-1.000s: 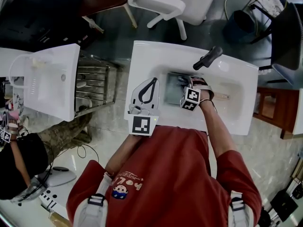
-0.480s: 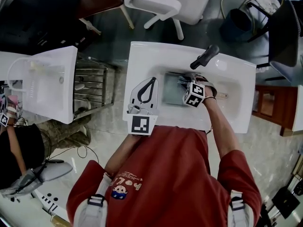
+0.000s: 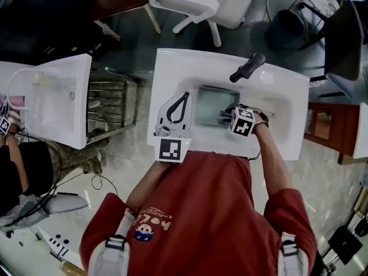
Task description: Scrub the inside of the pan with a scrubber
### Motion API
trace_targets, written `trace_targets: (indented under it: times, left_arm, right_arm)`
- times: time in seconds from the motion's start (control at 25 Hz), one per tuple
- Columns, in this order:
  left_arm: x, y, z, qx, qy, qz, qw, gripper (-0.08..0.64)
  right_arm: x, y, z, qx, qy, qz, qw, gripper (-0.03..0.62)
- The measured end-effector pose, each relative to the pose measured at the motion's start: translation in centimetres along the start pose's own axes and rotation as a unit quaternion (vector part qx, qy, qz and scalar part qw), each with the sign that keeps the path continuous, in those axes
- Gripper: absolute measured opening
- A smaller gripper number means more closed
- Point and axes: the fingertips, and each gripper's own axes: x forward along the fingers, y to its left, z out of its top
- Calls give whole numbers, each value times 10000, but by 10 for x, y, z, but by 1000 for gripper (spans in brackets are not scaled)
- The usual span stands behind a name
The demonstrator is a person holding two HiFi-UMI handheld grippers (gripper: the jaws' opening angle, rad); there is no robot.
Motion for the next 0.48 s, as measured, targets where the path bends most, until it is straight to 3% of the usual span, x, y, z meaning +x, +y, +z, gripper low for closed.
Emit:
trace_targets:
  times: [0.48]
  left_arm:
    - [0,-1,-1,-9,20,-10,10000,8]
  right_arm:
    - [17,16,-5,60,70,320,9994,164]
